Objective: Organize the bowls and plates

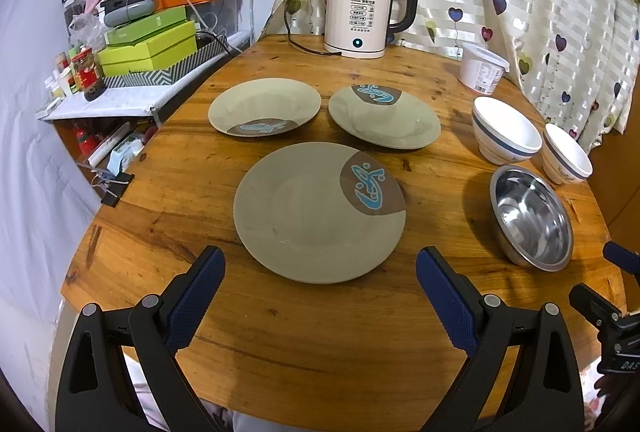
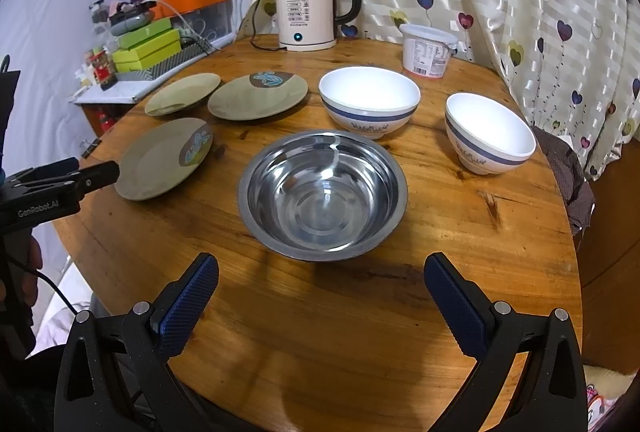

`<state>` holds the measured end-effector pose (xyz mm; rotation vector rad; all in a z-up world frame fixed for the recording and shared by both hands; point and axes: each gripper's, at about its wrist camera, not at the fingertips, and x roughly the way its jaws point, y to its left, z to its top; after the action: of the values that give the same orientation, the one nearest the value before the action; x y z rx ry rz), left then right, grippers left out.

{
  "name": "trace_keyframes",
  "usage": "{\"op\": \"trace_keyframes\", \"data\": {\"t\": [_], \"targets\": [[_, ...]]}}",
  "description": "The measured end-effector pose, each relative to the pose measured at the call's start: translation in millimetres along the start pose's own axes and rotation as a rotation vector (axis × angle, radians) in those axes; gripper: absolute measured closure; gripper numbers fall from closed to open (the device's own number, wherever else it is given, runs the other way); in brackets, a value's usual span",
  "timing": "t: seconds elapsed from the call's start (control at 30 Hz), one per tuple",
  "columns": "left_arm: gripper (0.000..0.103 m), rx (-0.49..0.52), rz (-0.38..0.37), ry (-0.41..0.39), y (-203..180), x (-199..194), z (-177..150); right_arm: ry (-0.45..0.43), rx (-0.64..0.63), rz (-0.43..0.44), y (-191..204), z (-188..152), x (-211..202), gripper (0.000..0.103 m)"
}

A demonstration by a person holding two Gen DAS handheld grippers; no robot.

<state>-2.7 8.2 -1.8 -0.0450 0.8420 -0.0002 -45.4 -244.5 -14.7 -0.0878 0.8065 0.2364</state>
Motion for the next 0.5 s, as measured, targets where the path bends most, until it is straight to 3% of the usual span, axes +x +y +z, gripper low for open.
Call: {"op": "trace_keyframes", "data": {"t": [0.5], "targets": [[0.006, -0.013, -0.005, 0.007, 4.1, 2.8, -0.5, -0.010, -0.016, 0.011, 5.8, 1.4, -2.2, 0.000]]}}
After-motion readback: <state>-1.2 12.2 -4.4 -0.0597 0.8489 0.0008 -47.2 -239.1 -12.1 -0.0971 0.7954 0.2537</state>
